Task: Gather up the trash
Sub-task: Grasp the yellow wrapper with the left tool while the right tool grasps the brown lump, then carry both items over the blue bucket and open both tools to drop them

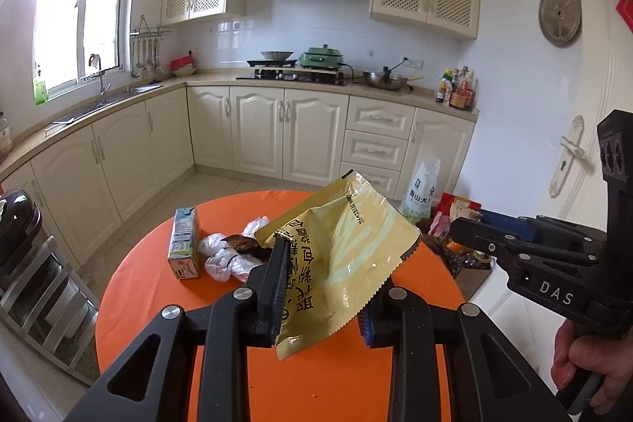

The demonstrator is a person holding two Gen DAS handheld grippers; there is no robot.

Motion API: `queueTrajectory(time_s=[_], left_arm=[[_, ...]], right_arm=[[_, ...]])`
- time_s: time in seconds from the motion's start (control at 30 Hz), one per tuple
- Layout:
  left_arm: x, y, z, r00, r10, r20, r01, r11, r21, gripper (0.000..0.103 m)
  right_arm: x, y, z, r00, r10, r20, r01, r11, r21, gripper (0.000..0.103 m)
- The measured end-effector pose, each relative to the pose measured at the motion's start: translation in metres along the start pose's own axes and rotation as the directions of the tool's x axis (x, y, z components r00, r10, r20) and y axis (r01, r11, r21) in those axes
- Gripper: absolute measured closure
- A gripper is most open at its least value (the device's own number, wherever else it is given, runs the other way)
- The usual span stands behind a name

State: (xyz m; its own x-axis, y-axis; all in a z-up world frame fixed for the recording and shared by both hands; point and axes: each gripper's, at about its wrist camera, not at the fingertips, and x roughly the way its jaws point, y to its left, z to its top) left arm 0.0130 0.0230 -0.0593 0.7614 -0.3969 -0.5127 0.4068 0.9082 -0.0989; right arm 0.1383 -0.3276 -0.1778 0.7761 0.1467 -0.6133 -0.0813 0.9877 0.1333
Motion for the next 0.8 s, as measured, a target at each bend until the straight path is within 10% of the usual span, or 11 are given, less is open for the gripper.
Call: queueTrajectory(time_s=[0.43, 0.8], left_arm=[[0.039, -0.120, 0.025, 0.965, -0.255, -0.053, 0.260, 0.956, 0.135, 0.077], [0.164, -0.221, -0.007, 0.843, -0.380, -0.380, 0.453, 0.883, 0.121, 0.077]], right_arm=[[-0.081, -0.126, -0.004, 0.969, -0.237, 0.067, 0.225, 0.963, 0.147, 0.077], [-0.050, -0.274, -0.104, 0.932, -0.319, -0.174, 0.363, 0.848, 0.387, 0.077]])
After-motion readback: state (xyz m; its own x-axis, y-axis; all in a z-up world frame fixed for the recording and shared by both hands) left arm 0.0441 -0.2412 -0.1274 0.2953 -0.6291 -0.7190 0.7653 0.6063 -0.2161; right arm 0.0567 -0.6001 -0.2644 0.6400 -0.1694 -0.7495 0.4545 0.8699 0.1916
